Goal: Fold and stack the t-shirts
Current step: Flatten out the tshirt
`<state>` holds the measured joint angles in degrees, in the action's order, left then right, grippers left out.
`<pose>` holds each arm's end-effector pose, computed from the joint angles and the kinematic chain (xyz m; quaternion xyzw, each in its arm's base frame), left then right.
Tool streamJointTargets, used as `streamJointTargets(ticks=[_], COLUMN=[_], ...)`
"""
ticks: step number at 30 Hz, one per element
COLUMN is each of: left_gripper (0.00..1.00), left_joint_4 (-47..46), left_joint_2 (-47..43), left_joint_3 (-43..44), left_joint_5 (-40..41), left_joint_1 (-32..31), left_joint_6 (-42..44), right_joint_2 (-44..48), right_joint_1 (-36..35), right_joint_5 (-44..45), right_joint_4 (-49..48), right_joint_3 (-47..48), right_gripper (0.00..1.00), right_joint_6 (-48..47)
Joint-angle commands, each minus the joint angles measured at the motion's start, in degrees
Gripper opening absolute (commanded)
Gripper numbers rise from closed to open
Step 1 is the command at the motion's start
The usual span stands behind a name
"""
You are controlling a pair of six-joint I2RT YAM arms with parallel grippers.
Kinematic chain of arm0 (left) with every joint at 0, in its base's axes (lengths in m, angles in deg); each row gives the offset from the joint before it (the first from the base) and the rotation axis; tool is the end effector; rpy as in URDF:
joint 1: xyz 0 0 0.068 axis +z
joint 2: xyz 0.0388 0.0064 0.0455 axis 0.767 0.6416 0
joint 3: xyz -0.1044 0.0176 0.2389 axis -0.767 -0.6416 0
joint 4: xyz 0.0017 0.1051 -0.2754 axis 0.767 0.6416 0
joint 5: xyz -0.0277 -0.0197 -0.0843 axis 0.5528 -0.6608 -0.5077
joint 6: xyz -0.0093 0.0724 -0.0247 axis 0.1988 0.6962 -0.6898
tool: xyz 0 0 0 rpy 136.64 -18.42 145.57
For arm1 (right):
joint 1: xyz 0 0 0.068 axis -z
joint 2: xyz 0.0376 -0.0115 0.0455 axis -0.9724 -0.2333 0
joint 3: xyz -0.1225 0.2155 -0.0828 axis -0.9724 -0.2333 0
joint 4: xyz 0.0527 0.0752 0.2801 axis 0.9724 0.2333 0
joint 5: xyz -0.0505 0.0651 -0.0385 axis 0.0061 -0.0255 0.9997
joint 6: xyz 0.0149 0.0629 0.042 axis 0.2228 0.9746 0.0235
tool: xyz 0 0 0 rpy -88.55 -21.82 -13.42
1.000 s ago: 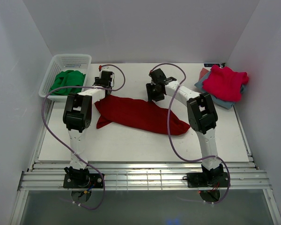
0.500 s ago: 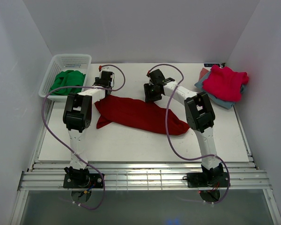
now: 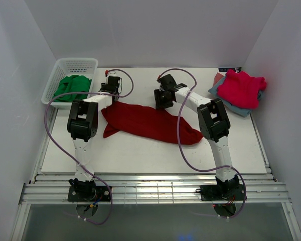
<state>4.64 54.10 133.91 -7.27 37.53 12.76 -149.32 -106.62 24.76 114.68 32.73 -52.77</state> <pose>0.5101 -0.0805 0.0986 -0.0447 0.8986 0.1739 0.4004 0.4703 0.2748 0.1240 -0.1312 0.9385 0.1340 0.2899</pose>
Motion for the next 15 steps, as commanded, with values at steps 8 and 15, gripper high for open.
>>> streamJointTargets(ticks=[8, 15], left_gripper=[0.53, 0.52], left_joint_4=[0.33, 0.51], left_joint_2=[-1.72, -1.46], left_joint_3=[-0.52, -0.61], left_joint_5=[-0.1, -0.19], left_joint_1=[0.6, 0.6], left_joint_6=[-0.79, -0.96], right_joint_2=[-1.07, -0.63], right_joint_1=[1.37, 1.63], right_joint_5=[3.8, 4.33], right_joint_4=[-0.77, -0.77], right_joint_3=[1.57, 1.66], right_gripper=[0.52, 0.52], right_joint_6=[-0.77, -1.29])
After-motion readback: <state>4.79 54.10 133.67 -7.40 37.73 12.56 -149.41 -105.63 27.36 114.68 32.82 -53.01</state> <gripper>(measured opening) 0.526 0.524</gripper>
